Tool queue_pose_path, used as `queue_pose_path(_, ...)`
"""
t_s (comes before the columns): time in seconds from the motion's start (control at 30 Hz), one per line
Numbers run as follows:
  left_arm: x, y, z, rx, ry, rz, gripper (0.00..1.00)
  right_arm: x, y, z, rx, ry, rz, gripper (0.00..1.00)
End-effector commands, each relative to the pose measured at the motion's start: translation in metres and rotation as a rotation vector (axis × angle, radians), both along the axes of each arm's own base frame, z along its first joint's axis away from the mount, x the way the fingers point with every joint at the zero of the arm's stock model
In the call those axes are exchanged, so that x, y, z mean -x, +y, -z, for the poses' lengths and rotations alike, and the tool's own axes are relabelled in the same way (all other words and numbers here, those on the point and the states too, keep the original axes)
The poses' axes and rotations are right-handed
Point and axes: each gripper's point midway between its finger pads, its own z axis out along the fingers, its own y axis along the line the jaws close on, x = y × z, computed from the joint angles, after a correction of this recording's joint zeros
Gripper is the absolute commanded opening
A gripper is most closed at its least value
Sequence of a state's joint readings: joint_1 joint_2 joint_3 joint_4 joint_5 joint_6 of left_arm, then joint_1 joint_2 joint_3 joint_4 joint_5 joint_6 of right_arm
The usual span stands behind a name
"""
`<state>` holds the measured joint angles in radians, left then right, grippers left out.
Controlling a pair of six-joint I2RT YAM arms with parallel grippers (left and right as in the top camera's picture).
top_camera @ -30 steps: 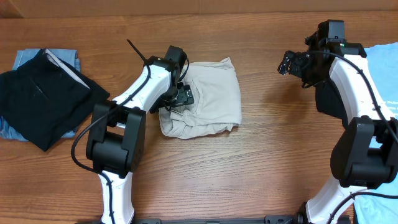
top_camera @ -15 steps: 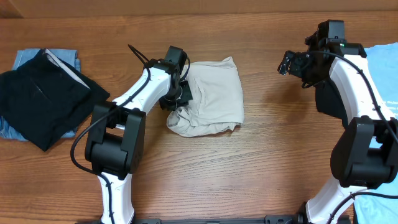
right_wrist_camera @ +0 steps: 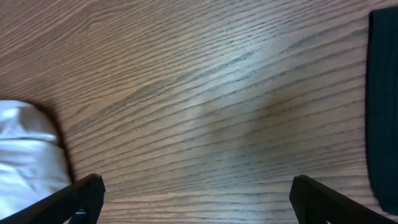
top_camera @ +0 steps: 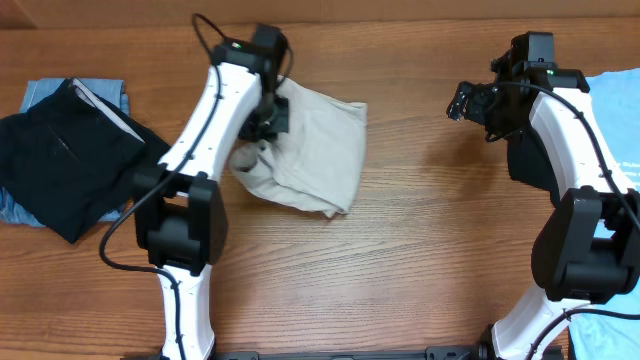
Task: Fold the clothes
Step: 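Carry the shorts left and place them on the dark clothing pile, then release the shorts and press them onto the pile with the left gripper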
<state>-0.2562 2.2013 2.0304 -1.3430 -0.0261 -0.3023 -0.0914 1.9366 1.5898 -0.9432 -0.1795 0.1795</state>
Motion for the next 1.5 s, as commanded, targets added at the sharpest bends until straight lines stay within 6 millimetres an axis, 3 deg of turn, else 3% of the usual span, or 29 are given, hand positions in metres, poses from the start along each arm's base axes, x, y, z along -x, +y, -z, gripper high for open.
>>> queue_pose_path(0.0,-0.02,0.047,-0.033,-0.025,-0.073,-0.067,0.04,-0.005,0.0,-0.01,-0.002,-0.03,0.0,1.0)
queue_pose_path(0.1,-0.029,0.089,-0.056,-0.018,-0.118,-0.162,0.04,-0.005,0.0,-0.01,-0.002,-0.03,0.0,1.0)
queue_pose_path(0.2,-0.041,0.115,-0.077,-0.014,-0.199,-0.213,0.04,-0.005,0.0,-0.01,-0.002,-0.03,0.0,1.0)
queue_pose_path(0.33,-0.056,0.174,-0.117,-0.018,-0.349,-0.329,0.04,-0.005,0.0,-0.01,-0.002,-0.03,0.0,1.0)
queue_pose_path(0.5,-0.054,0.244,-0.162,-0.01,-0.511,-0.493,0.04,-0.005,0.0,-0.01,-0.002,-0.03,0.0,1.0)
queue_pose_path(0.57,-0.054,0.267,-0.18,0.133,-0.594,-0.53,0.04,-0.005,0.0,-0.01,-0.002,-0.03,0.0,1.0)
queue_pose_path(0.63,-0.052,0.285,-0.186,0.211,-0.628,-0.552,0.04,-0.005,0.0,-0.01,-0.002,-0.03,0.0,1.0)
queue_pose_path(0.7,-0.044,0.316,-0.192,0.222,-0.673,-0.577,0.04,-0.005,0.0,-0.01,-0.002,-0.03,0.0,1.0)
queue_pose_path(0.9,-0.026,0.365,-0.199,0.177,-0.73,-0.559,0.04,-0.005,0.0,-0.01,-0.002,-0.03,0.0,1.0)
queue_pose_path(0.97,-0.011,0.386,-0.191,0.134,-0.706,-0.607,0.04,-0.005,0.0,-0.01,-0.002,-0.03,0.0,1.0)
queue_pose_path(1.03,0.003,0.398,-0.169,0.089,-0.632,-0.664,0.04,-0.005,0.0,-0.01,-0.002,-0.03,0.0,1.0)
queue_pose_path(1.13,0.015,0.396,-0.116,0.116,-0.504,-0.733,0.04,-0.005,0.0,-0.01,-0.002,-0.03,0.0,1.0)
queue_pose_path(1.2,0.039,0.41,-0.068,0.027,-0.381,-0.899,0.04,-0.005,0.0,-0.01,-0.002,-0.03,0.0,1.0)
queue_pose_path(1.27,0.054,0.42,-0.045,-0.055,-0.327,-0.975,0.04,-0.005,0.0,-0.01,-0.002,-0.03,0.0,1.0)
queue_pose_path(1.37,0.067,0.433,-0.038,-0.093,-0.311,-1.023,0.04,-0.005,0.0,-0.01,-0.002,-0.03,0.0,1.0)
queue_pose_path(1.47,0.104,0.455,-0.036,-0.217,-0.248,-1.18,0.04,-0.005,0.0,-0.01,-0.002,-0.03,0.0,1.0)
